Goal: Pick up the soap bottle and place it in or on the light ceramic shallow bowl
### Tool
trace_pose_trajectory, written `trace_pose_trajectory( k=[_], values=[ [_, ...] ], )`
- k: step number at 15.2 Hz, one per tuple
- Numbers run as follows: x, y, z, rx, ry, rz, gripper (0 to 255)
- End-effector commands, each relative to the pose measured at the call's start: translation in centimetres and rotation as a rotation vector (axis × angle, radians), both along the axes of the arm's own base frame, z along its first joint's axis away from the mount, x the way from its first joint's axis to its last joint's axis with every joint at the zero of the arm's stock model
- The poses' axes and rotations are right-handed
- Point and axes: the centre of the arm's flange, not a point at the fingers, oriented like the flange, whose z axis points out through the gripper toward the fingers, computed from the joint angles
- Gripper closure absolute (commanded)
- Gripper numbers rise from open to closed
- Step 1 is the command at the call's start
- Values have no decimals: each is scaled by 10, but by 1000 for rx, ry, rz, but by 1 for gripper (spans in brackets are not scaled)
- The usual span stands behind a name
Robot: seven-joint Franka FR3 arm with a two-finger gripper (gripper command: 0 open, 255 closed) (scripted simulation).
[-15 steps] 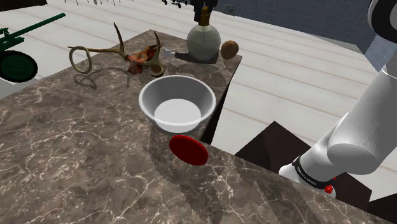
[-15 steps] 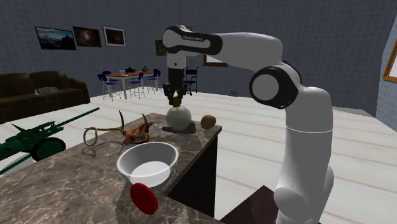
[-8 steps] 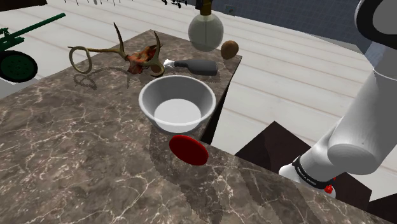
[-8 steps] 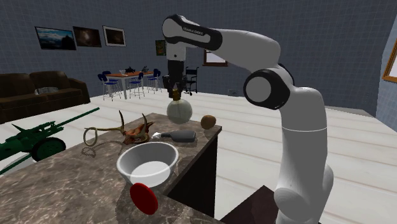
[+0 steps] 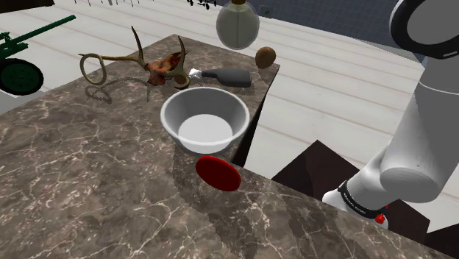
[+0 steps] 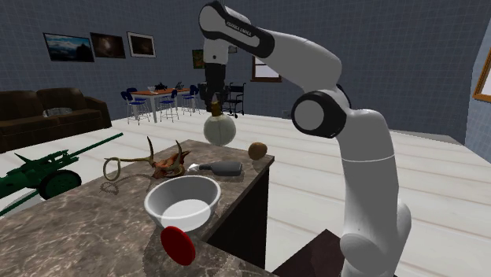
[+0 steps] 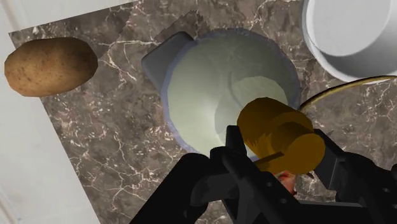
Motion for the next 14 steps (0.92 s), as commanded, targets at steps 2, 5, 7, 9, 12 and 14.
trace_pose_trajectory(
  k=[2,5,7,9,12,14],
  values=[
    [-21,29,8,0,0,0,255],
    [-44,60,17,0,0,0,255],
    [-60,80,23,0,0,0,255],
    [-75,101,29,0,0,0,255],
    [-98,132,37,0,0,0,255],
    [-114,152,43,0,0,0,255]
  ],
)
